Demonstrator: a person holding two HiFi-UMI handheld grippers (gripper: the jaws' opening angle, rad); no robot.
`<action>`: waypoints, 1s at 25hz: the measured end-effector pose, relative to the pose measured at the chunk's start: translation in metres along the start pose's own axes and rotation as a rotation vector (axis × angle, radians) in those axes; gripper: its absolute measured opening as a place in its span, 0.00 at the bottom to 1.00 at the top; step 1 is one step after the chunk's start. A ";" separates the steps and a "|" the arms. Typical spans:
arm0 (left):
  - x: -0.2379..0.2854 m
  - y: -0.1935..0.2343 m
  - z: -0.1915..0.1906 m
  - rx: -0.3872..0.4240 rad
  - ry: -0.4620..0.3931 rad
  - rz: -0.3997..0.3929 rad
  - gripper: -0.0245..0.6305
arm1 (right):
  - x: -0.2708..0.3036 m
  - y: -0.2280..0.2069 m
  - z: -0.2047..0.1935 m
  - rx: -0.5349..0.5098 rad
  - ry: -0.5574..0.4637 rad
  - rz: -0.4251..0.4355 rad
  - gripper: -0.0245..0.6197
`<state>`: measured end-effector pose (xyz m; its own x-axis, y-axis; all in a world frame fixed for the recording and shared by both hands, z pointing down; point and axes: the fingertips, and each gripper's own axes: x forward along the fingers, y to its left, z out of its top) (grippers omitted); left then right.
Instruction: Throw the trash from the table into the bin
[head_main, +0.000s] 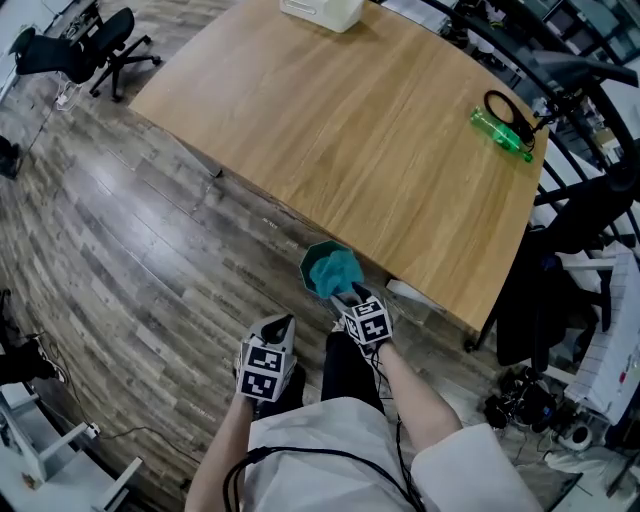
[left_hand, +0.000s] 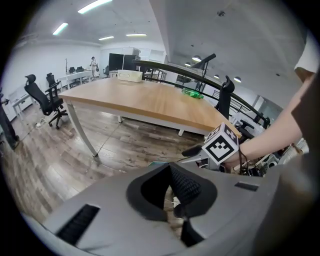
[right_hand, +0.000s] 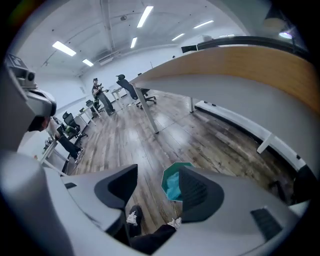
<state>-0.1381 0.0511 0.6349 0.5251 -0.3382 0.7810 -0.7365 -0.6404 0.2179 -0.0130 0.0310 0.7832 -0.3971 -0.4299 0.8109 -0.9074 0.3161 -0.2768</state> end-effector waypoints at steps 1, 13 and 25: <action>0.002 -0.001 -0.001 -0.001 0.002 -0.008 0.07 | -0.006 0.001 -0.001 0.016 -0.015 -0.007 0.50; 0.026 -0.023 -0.005 0.082 0.005 -0.121 0.07 | -0.076 0.008 -0.028 0.118 -0.099 -0.197 0.16; 0.003 -0.038 -0.030 0.049 0.016 -0.101 0.07 | -0.125 0.039 -0.053 0.125 -0.046 -0.243 0.08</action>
<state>-0.1209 0.0952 0.6463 0.5884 -0.2592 0.7659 -0.6582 -0.7037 0.2675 0.0089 0.1416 0.6982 -0.1686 -0.5195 0.8377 -0.9857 0.0935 -0.1404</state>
